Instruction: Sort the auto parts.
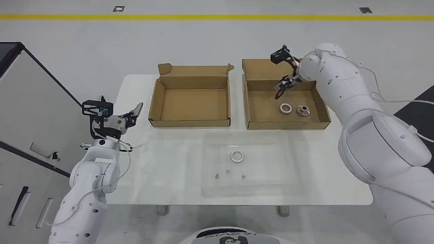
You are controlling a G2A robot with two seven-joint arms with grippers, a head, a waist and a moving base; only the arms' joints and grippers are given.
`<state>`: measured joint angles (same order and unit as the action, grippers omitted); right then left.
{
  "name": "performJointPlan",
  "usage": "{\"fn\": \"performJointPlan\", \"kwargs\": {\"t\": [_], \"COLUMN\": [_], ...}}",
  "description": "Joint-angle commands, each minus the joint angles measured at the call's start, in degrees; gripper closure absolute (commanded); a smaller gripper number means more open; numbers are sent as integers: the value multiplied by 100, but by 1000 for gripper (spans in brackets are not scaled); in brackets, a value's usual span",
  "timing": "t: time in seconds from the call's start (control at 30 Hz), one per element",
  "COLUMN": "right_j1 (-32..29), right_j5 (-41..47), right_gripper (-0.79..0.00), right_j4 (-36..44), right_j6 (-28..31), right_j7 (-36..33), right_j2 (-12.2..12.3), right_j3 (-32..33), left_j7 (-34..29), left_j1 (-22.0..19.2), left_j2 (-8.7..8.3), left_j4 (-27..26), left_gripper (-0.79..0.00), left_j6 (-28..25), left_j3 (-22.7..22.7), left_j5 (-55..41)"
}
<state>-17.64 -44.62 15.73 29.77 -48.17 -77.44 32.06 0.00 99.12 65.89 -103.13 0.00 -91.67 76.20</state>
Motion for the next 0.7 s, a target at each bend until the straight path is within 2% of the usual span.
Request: {"fn": "performJointPlan", "kwargs": {"t": [0.0,0.13,0.3,0.47,0.67], "right_j1": [-17,-123,-446,-1097,-2280], "right_j5": [-85,-257,-432,-424,-160], "right_gripper": [-785,-785,-785,-785,-785], "right_j4": [182,652,1698,3264,5405], "right_j6": [341,943,1474,1442,1206], "right_j7": [138,351,395,-12,-928], "right_j2": [83,322,747,1306,1946], "right_j3": [15,102,375,1008,2100], "left_j7": [0,0,0,0,0], "left_j1": [0,0,0,0,0], "left_j2": [0,0,0,0,0], "left_j4": [0,0,0,0,0], "left_gripper": [-785,-785,-785,-785,-785], "left_j6": [0,0,0,0,0], "left_j3": [0,0,0,0,0], "left_j5": [0,0,0,0,0]}}
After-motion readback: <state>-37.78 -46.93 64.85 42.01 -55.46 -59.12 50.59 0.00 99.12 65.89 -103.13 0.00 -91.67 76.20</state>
